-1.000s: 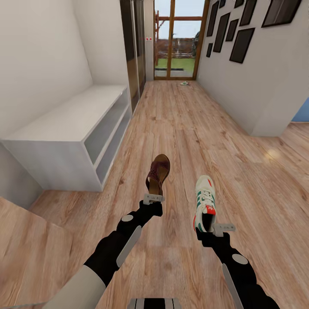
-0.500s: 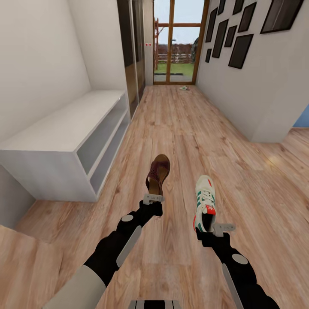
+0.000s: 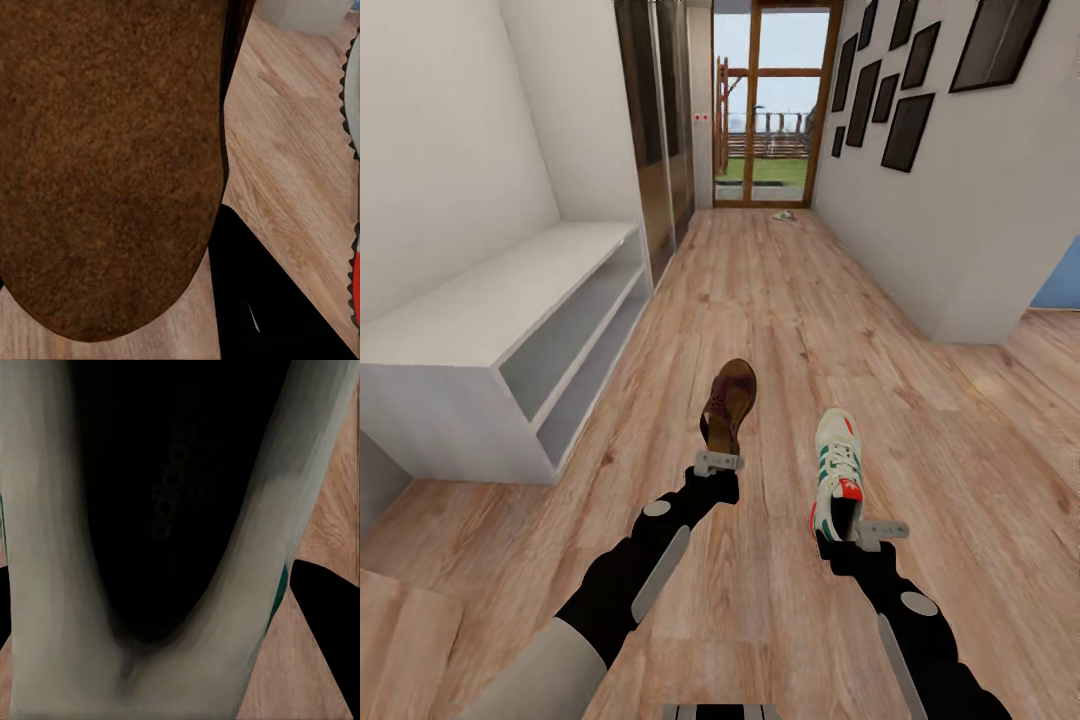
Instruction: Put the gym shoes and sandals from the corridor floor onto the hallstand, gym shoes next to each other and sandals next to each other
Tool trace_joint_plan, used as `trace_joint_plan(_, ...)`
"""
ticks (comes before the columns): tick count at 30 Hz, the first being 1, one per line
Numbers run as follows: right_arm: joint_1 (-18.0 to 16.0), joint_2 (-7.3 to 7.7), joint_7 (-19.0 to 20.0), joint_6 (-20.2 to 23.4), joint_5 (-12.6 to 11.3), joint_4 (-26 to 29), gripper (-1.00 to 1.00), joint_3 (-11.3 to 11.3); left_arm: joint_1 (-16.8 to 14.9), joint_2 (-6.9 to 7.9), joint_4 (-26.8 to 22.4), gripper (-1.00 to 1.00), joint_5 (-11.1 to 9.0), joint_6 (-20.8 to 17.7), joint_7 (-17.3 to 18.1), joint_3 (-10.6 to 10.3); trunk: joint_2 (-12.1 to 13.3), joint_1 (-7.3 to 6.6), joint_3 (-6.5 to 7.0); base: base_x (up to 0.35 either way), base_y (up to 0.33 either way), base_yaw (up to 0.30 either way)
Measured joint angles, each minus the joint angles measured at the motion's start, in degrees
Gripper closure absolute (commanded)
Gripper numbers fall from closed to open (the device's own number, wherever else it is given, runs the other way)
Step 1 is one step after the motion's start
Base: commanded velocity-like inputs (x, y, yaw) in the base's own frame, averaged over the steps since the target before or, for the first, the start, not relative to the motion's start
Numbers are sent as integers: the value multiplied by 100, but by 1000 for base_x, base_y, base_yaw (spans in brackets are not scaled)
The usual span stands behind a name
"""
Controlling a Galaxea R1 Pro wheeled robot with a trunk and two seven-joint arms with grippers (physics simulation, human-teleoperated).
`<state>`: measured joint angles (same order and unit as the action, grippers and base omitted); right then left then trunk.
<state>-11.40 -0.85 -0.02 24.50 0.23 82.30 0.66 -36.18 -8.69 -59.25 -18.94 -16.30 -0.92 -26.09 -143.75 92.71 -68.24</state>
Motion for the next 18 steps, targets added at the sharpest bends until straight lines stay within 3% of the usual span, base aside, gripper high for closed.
trace_joint_plan(6,-1,0,0,-1,1,-1,100,-1,1,2,-2,100,-1,0,0,1,0,0,46,0,-309,195)
trace_joint_plan(18,-1,0,0,-5,2,-4,100,-2,1,-1,-3,100,-2,-3,0,2,0,0,112,0,-21,255)
